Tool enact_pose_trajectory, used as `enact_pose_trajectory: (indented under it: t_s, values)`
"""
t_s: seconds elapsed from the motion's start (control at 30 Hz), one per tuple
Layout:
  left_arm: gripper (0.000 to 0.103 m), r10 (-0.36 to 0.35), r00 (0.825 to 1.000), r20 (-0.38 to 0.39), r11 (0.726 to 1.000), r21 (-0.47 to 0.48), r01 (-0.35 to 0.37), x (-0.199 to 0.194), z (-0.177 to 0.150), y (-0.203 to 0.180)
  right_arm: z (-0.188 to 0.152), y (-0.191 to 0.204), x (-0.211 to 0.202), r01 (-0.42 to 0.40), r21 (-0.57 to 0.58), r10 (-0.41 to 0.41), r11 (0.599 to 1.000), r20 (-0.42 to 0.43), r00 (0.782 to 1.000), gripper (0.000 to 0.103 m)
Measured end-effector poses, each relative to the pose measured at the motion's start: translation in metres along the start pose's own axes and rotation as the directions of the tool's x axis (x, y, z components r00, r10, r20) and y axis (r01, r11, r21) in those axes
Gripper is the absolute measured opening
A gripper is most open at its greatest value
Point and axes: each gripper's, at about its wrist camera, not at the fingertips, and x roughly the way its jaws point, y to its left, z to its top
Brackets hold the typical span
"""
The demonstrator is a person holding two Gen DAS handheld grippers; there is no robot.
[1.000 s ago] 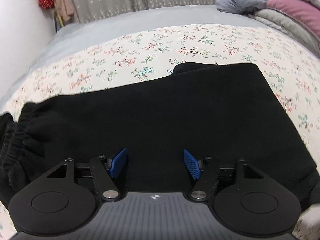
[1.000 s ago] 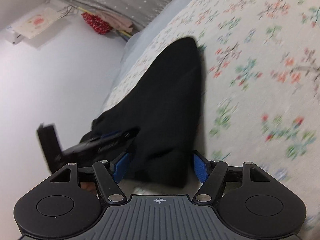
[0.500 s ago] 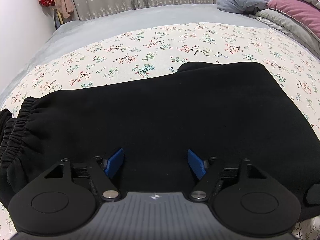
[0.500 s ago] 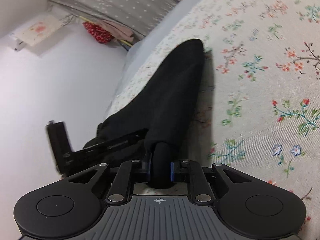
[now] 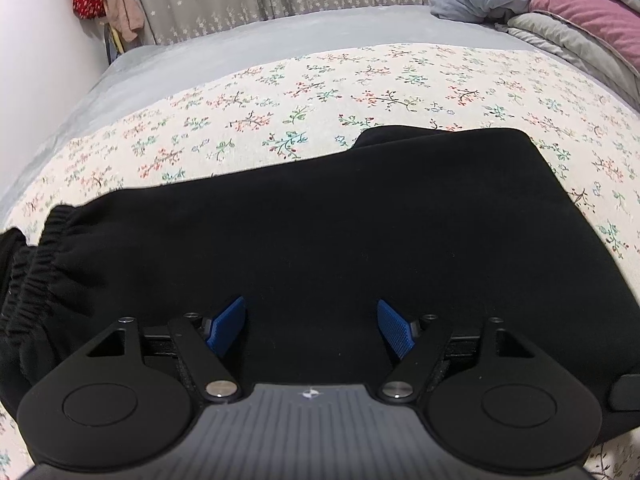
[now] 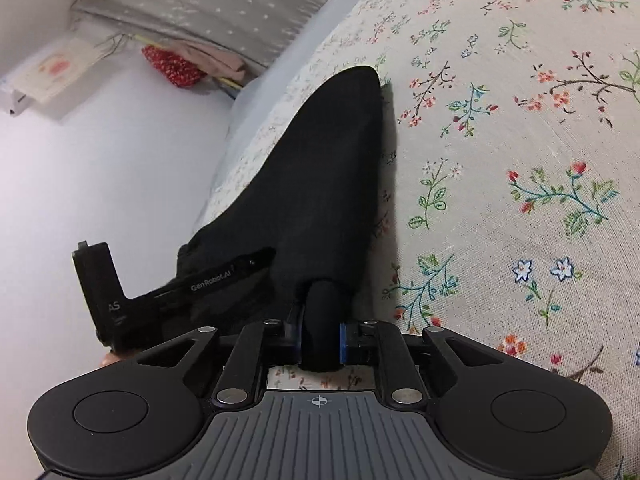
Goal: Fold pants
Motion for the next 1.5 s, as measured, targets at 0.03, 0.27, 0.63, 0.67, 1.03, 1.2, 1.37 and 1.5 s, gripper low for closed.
enact_pose_trajectory:
  t_s: [0.03, 0.27, 0.63, 0.67, 1.03, 1.2, 1.37, 1.5]
  values:
    - [0.09, 0.005, 1.0, 0.004, 1.0, 0.009, -0.005, -0.001, 0.0, -0.001, -0.001, 0.006, -0.003, -0.012, -0.024, 0.012, 1.0, 0.013, 1.0, 0.016]
    - [0.09, 0.011, 1.0, -0.005, 1.0, 0.023, -0.011, 0.001, 0.002, -0.003, -0.003, 0.001, -0.004, -0.008, 0.004, 0.008, 1.0, 0.0, 1.0, 0.015]
    - [0.091, -0.204, 0.976, 0.071, 0.978, 0.048, 0.201, -0.056, 0.023, -0.044, -0.012, 0.017, -0.016, -0.028, -0.007, 0.028, 1.0, 0.031, 0.999, 0.015]
    - [0.092, -0.224, 0.972, 0.066, 0.973, 0.072, 0.219, -0.058, 0.026, -0.054, -0.012, 0.016, -0.015, -0.028, 0.003, 0.028, 1.0, 0.031, 0.999, 0.015]
    - [0.099, -0.078, 0.993, -0.087, 0.921, 0.376, 0.105, -0.013, 0.06, -0.171, -0.017, 0.014, -0.011, -0.012, -0.016, 0.013, 1.0, 0.057, 0.998, 0.015]
    - [0.096, 0.119, 0.991, -0.059, 0.846, 0.529, -0.07, 0.009, 0.053, -0.2, -0.02, 0.013, -0.012, -0.006, -0.039, 0.008, 0.999, 0.054, 0.999, 0.015]
    - [0.028, 0.154, 0.986, -0.07, 0.855, 0.509, -0.098, 0.015, 0.058, -0.201, -0.017, 0.022, -0.014, 0.007, -0.098, -0.001, 0.995, 0.056, 0.998, 0.015]
    - [0.025, 0.102, 0.993, -0.056, 0.928, 0.364, -0.075, -0.002, 0.082, -0.184, -0.011, 0.032, -0.022, 0.006, -0.142, 0.002, 0.99, 0.055, 0.998, 0.015]
